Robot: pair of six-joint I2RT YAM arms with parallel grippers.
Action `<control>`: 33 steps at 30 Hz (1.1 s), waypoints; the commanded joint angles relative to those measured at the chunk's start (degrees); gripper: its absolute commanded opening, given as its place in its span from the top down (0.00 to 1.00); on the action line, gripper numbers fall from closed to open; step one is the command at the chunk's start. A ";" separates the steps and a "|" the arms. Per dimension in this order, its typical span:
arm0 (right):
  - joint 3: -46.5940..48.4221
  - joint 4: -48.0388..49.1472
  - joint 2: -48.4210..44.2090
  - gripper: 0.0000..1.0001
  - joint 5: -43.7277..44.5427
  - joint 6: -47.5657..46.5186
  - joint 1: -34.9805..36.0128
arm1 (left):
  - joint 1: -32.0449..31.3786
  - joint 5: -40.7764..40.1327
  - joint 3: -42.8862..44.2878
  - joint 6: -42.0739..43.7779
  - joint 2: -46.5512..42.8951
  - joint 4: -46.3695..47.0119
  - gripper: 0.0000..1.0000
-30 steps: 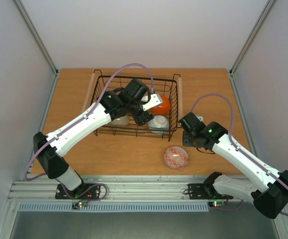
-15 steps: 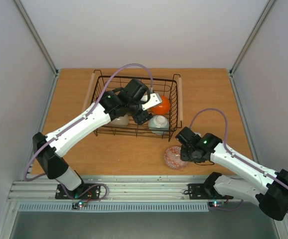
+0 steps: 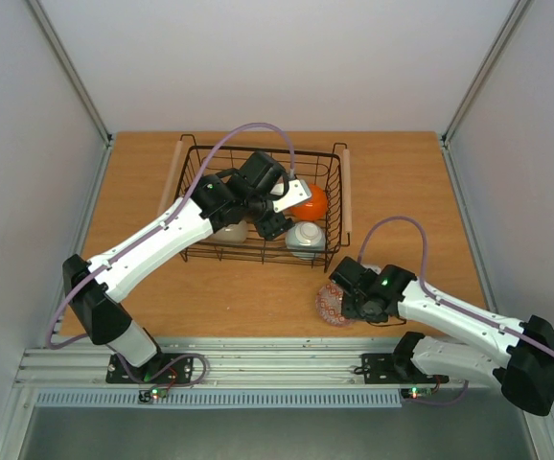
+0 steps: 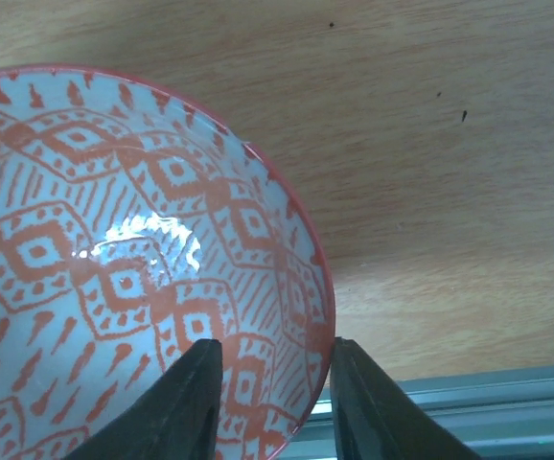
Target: Load the bowls into the dish rack
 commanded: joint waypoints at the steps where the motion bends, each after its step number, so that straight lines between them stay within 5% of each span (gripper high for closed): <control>1: -0.79 1.64 1.36 0.70 0.98 3.29 1.78 | -0.05 -0.14 1.96 0.26 -0.69 0.74 0.25; 9: -0.30 2.61 6.12 0.98 3.09 4.34 5.08 | -0.04 -0.54 2.31 0.38 -0.93 0.50 0.25; 28: 15.36 -9.96 -5.48 0.99 11.79 -5.33 13.09 | 0.22 -0.66 3.55 0.49 -2.50 -0.57 0.24; 33: 22.24 -11.92 -9.43 0.99 14.57 -10.27 14.00 | 4.61 10.13 5.77 -1.17 -3.80 -3.03 0.24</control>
